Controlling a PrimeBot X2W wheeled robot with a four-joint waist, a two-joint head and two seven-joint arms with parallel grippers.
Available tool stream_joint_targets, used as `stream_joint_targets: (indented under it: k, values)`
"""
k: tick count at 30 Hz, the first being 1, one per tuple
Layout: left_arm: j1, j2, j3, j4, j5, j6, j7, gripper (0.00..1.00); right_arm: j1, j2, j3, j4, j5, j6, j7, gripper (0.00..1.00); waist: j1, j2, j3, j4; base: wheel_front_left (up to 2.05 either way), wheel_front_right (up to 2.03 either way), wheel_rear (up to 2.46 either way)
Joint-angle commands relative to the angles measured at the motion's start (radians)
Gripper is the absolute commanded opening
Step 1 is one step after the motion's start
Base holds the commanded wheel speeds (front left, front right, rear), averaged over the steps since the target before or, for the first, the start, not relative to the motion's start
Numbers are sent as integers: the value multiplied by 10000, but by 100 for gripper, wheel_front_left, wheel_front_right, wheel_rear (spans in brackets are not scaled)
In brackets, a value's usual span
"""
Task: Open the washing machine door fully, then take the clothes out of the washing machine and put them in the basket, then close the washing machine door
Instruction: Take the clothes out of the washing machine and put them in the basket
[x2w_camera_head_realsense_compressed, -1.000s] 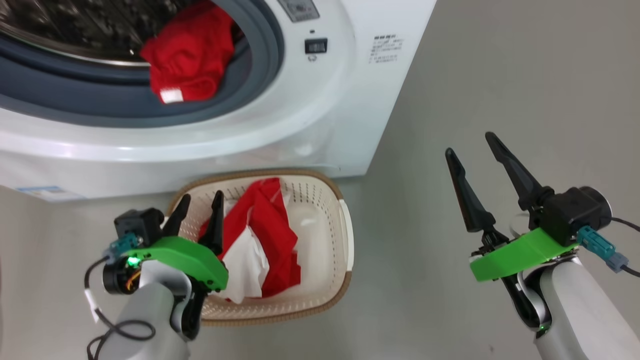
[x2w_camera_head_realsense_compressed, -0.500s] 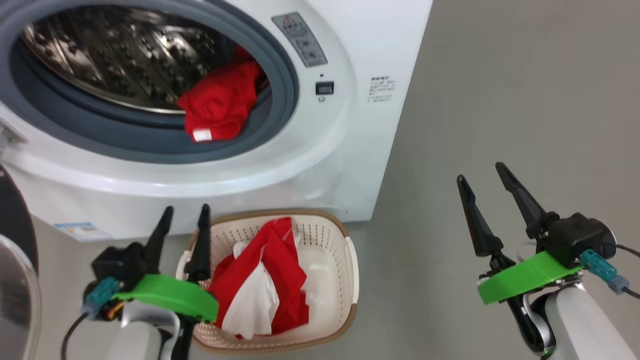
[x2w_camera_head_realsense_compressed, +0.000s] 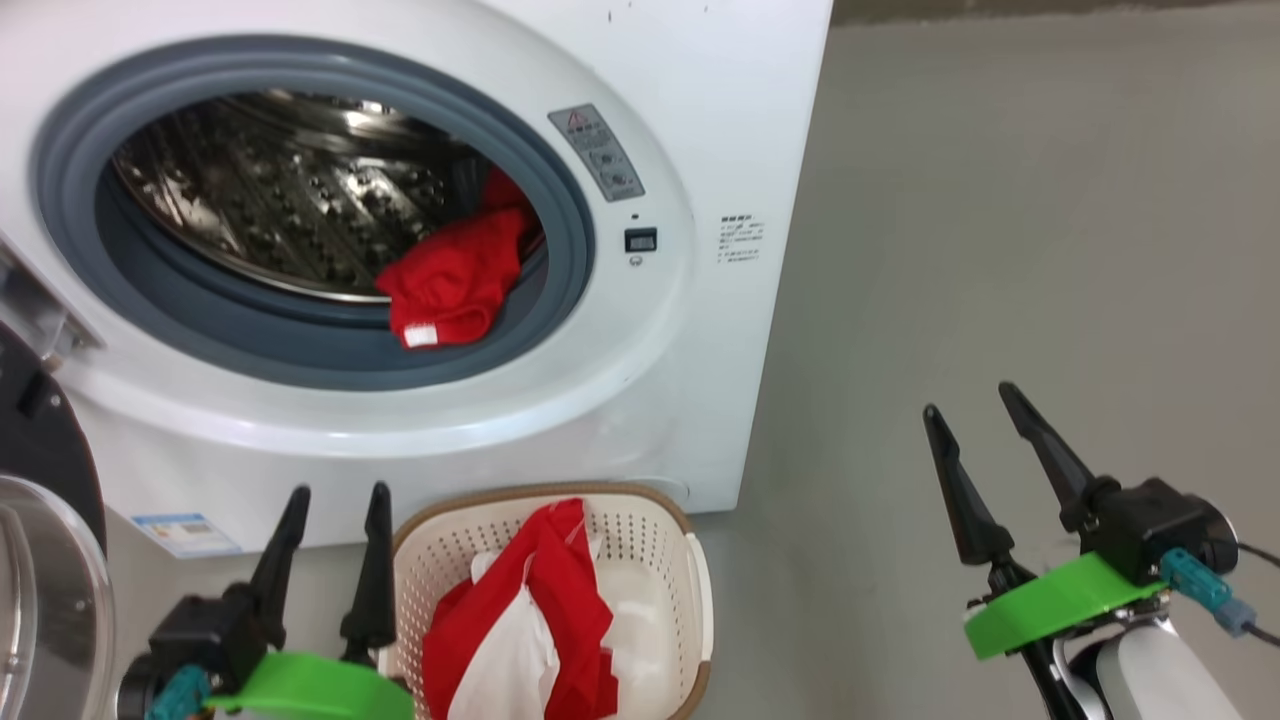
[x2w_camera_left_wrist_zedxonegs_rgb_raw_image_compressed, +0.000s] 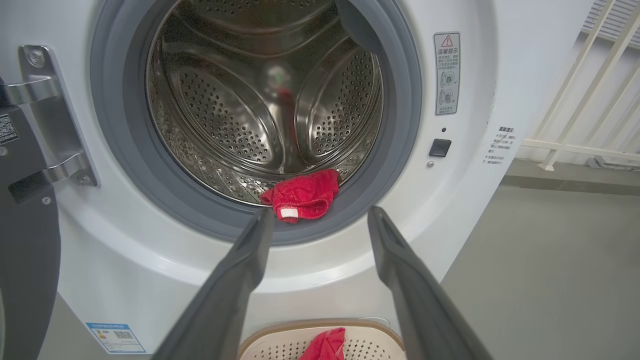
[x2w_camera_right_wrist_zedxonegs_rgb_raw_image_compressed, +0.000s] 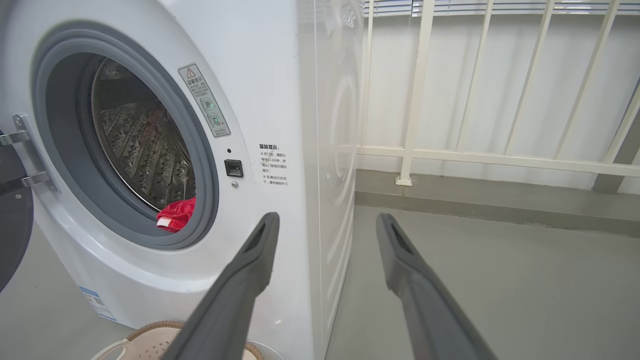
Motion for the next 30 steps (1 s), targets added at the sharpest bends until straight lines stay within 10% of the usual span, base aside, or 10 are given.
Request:
stream_joint_targets:
  k: [1, 30]
  values:
    - [200, 213, 359, -507, 13, 158, 110, 100, 136, 4, 143, -277, -94, 46, -63, 100, 0, 0, -300, -81, 0, 0, 0]
    - [1716, 548, 565, -1872, -102, 902, 896, 100, 906, 213, -101, -492, -210, 46, -63, 100, 0, 0, -1052, -233, 0, 0, 0]
